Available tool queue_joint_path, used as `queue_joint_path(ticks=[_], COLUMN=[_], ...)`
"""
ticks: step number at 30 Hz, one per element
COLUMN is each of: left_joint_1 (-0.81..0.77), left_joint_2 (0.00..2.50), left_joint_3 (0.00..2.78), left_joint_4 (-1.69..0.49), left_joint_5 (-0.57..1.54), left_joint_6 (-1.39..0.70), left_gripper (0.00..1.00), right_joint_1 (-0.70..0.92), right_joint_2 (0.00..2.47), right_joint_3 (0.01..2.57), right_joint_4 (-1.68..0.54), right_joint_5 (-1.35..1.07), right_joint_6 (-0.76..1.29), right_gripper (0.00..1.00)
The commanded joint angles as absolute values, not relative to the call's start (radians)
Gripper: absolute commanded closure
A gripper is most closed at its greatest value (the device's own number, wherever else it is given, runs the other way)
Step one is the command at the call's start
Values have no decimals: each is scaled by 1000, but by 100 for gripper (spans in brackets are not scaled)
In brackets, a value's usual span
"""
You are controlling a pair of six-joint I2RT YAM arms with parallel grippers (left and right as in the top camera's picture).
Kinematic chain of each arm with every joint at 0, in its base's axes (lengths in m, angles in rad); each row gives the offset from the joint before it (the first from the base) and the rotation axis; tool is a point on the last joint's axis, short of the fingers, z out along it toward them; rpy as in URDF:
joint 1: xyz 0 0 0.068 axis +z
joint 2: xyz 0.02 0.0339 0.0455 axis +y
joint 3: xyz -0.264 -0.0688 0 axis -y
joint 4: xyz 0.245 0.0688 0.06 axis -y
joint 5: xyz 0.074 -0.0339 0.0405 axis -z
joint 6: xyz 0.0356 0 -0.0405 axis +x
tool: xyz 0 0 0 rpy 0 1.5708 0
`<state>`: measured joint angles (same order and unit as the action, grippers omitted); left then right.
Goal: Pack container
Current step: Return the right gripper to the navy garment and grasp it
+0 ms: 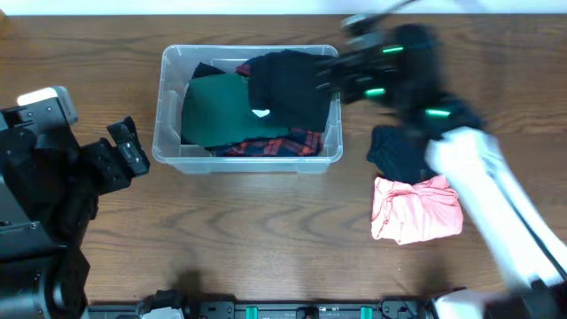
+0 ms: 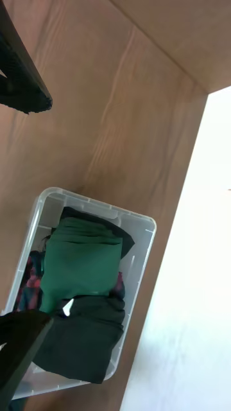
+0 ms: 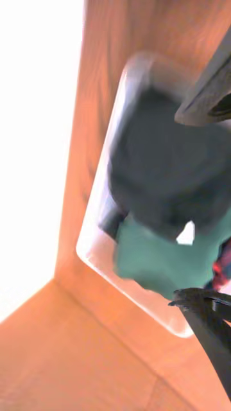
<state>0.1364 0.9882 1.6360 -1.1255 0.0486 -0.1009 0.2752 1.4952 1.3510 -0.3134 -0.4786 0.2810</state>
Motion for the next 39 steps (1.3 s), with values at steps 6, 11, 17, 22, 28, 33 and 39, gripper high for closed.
queue_joint_path(ticks=[6,11,17,22,28,33,39], left_joint_1=[139,139,139,139,139,139,139], left_joint_2=[987,987,987,987,987,987,987], left_joint_3=[1642,1642,1642,1642,1642,1642,1642], left_joint_4=[-1127,-1127,-1127,-1127,-1127,-1127,-1127], left_joint_5=[41,40,41,40,40,40,40], left_joint_6=[-102,-102,-102,-102,-102,-102,-102], left_gripper=[2,2,2,2,2,2,2], right_joint_1=[-270,-502,-562,-552,-482,-381,-319], right_joint_2=[1378,1501,1706,1886,2033,2064,2056], right_joint_3=[1343,1329,1328,1328,1328,1327,1328], right_joint_4=[-732,-839,-877,-876,-879,-867,-873], right_joint_5=[-467,-468,-487,-497,-503,-445,-363], right_joint_6=[266,184,43,-16,-107,-124,-76], right_gripper=[8,3,3,7,17,25,79])
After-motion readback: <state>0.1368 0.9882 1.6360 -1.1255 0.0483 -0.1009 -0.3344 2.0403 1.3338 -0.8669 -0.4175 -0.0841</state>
